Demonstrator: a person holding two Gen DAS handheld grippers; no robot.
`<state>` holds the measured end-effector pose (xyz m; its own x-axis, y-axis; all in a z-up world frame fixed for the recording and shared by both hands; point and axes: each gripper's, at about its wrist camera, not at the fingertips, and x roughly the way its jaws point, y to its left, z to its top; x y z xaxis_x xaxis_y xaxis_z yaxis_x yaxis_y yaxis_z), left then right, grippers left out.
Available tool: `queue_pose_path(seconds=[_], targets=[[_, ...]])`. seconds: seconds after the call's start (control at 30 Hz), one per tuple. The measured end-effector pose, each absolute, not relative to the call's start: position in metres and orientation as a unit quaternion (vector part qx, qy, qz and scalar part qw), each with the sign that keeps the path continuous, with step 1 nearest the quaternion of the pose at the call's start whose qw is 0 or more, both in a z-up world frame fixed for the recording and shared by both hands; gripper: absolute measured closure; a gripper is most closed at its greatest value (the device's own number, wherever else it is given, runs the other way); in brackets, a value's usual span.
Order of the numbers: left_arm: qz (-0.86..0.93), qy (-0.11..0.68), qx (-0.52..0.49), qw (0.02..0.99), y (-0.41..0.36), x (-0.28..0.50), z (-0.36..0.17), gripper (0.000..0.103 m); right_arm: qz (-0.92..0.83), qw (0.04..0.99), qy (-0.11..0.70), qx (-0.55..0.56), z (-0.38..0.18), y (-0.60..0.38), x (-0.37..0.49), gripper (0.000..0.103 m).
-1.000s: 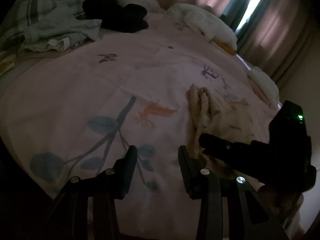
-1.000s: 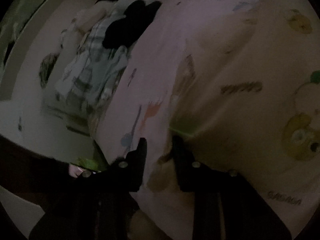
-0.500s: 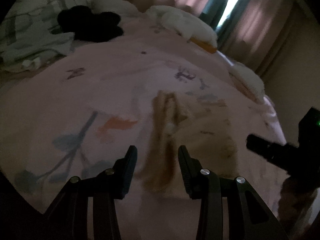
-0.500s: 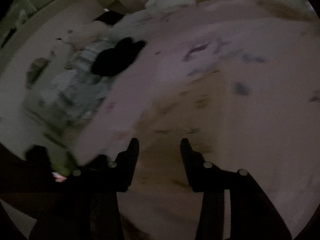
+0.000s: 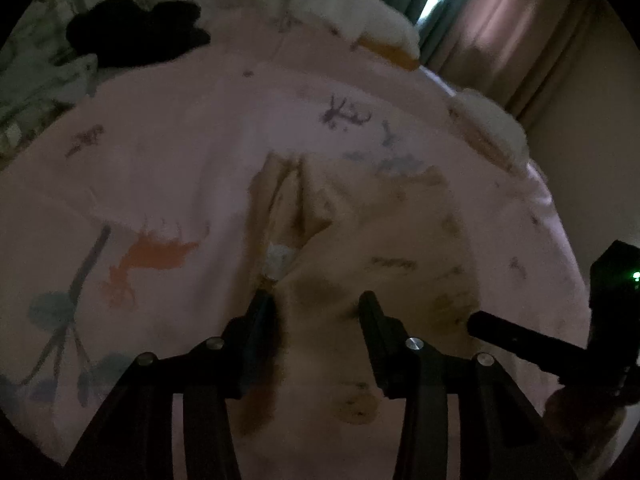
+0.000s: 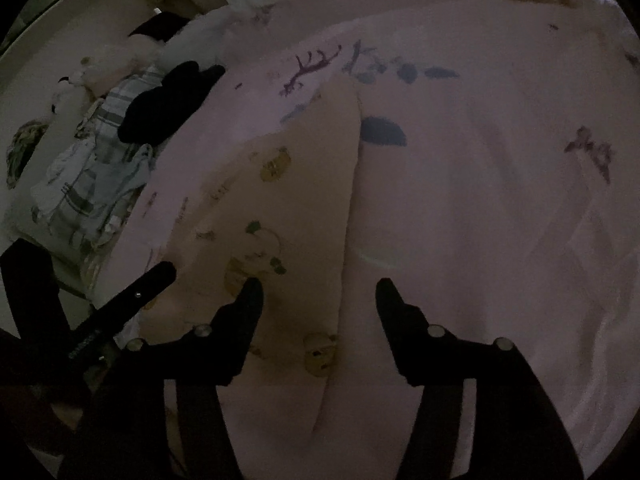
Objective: Fold small clothes
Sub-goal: 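Close both tools on the sleeper bundle's end side by side, then lift the bundle end with both tools and fold it over the rest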
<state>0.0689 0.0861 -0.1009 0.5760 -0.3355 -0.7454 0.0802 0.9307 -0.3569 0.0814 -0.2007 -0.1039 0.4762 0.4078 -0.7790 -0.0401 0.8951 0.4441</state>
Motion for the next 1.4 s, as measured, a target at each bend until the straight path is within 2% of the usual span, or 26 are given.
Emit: queue_pose_path(seconds=[0.23,0.43,0.5,0.57,0.7,0.93,0.97,1.0,1.07,1.1,1.13,1.2,1.3,1.4], targets=[[-0.154,0.455,-0.184,0.858,0.104,0.071,-0.118,0.056,0.145,0.843,0.487,0.175,-0.121,-0.192,0.084,0.033],[-0.161,0.460,-0.209,0.848,0.113,0.078,-0.108,0.056,0.151,0.837,0.480,0.215,-0.117,-0.200,0.094,0.032],[-0.162,0.471,-0.214,0.840,0.112,0.086,-0.112,0.048,0.170,0.826,0.481,0.240,-0.117,-0.201,0.099,0.032],[-0.174,0.486,-0.213,0.829,0.107,0.095,-0.118,0.047,0.178,0.819,0.483,0.254,-0.118,-0.200,0.104,0.032],[-0.207,0.490,-0.224,0.816,0.101,0.106,-0.120,0.038,0.175,0.819,0.485,0.254,-0.120,-0.195,0.110,0.032],[-0.251,0.493,-0.287,0.782,0.110,0.125,-0.130,0.036,0.186,0.814,0.484,0.261,-0.128,-0.191,0.119,0.032],[-0.249,0.491,-0.296,0.780,0.112,0.126,-0.132,0.037,0.189,0.813,0.483,0.265,-0.129,-0.192,0.121,0.032],[-0.242,0.490,-0.299,0.782,0.116,0.125,-0.132,0.047,0.192,0.812,0.480,0.269,-0.131,-0.193,0.122,0.033],[-0.226,0.489,-0.284,0.793,0.111,0.125,-0.132,0.055,0.190,0.814,0.478,0.271,-0.133,-0.195,0.122,0.040],[-0.220,0.487,-0.272,0.800,0.107,0.124,-0.131,0.057,0.182,0.819,0.477,0.263,-0.134,-0.194,0.122,0.048],[-0.215,0.484,-0.264,0.806,0.105,0.123,-0.130,0.058,0.178,0.822,0.477,0.254,-0.134,-0.193,0.121,0.053],[-0.194,0.476,-0.225,0.828,0.093,0.119,-0.125,0.060,0.174,0.835,0.472,0.223,-0.133,-0.188,0.118,0.057],[-0.168,0.464,-0.172,0.853,0.078,0.114,-0.122,0.060,0.165,0.849,0.466,0.189,-0.132,-0.181,0.117,0.060],[-0.160,0.463,-0.160,0.857,0.076,0.115,-0.123,0.060,0.160,0.853,0.463,0.179,-0.133,-0.180,0.118,0.061]])
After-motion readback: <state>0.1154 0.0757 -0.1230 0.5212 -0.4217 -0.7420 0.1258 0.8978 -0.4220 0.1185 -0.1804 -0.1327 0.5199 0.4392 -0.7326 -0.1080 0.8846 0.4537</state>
